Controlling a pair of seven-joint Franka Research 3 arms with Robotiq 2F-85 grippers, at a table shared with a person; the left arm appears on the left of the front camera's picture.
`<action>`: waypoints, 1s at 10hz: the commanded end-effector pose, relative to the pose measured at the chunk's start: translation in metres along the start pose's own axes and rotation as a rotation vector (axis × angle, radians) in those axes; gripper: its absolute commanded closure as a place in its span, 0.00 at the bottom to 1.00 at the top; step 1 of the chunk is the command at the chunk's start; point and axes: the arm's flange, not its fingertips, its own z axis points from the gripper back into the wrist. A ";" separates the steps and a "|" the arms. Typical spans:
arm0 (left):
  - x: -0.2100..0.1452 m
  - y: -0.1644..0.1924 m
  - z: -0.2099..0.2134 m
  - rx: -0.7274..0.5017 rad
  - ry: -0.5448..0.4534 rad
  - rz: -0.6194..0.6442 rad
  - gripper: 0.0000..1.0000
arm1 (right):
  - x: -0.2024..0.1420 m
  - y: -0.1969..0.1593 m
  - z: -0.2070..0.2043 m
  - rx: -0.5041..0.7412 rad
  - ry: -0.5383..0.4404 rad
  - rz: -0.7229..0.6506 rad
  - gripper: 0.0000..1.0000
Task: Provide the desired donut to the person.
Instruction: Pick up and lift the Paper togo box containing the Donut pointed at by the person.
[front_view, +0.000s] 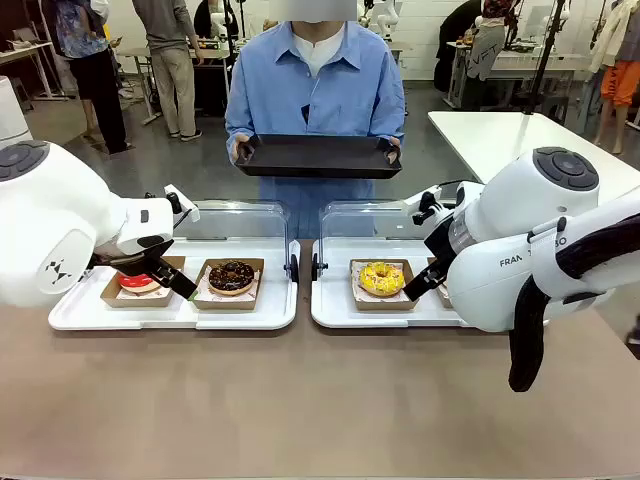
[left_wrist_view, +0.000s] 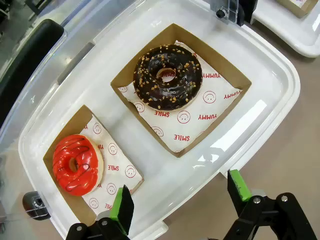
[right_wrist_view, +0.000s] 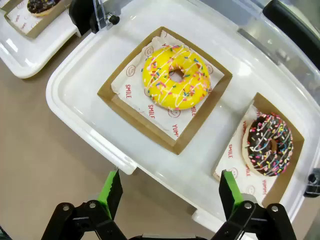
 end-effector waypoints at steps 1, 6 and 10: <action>0.000 0.000 0.000 0.000 0.000 0.000 0.00 | 0.000 0.000 0.000 0.000 0.000 0.000 0.00; 0.000 0.000 0.000 0.000 0.000 0.000 0.00 | 0.000 0.000 0.000 0.000 0.000 0.000 0.00; 0.000 0.000 0.000 0.000 0.000 0.000 0.00 | 0.000 0.000 0.000 0.000 0.000 0.000 0.00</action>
